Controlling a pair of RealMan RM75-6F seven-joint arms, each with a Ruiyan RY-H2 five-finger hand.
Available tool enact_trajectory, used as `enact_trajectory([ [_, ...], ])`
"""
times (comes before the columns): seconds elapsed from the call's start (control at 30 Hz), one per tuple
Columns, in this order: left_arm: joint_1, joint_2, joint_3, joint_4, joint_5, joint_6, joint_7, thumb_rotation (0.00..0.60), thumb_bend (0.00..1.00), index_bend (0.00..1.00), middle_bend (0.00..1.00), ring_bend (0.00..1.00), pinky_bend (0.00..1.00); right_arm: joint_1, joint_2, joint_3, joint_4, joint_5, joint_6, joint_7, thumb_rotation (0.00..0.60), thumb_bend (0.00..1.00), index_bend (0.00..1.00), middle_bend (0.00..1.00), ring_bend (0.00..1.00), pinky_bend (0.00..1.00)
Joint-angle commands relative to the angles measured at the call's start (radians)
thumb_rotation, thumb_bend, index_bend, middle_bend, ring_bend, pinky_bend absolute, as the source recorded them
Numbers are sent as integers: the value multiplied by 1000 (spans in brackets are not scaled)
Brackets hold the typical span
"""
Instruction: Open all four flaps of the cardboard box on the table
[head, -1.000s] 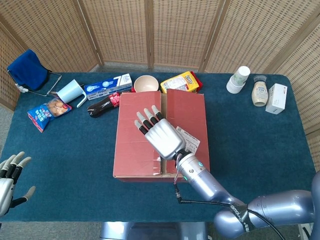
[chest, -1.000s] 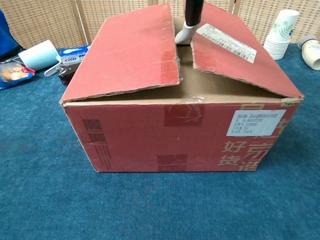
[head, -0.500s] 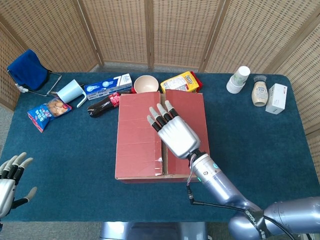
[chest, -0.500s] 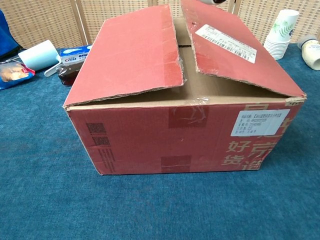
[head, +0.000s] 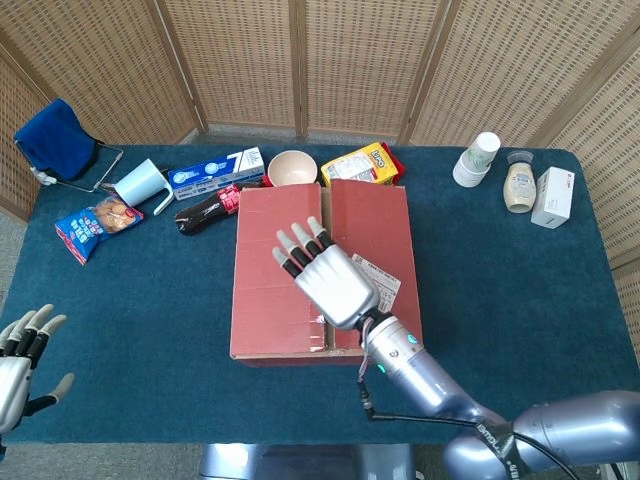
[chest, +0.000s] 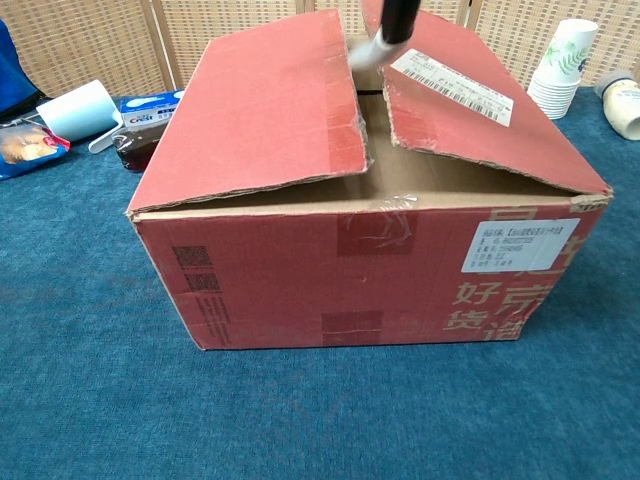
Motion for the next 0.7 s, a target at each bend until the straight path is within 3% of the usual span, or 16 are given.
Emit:
enact_trajectory([
  [0.03,-1,1,0,1,-2,-2,-2,600,196,129,0,0,109,23,-39,11,15,39,14,-20,600,155,0,0,0,97],
  [0.2,-2,2,-2,2,-7,-5,-6,600,197,129,0,0,109,38,-74,5,35,68,30,-42,600,184,0,0,0,97],
  [0.33,-2,3,-3,2,-7,-4,-7,600,198,129,0,0,109,43,-76,-7,42,89,32,-58,600,390,0,0,0,96],
  [0.4,-2,2,-2,2,-8,-5,-6,600,197,129,0,0,109,42,-71,-13,39,94,29,-60,600,439,0,0,0,91],
  [0.7,-3,0,0,-3,-3,-5,0,600,198,128,0,0,109,40,-54,-40,28,94,36,-78,600,491,0,0,0,88],
])
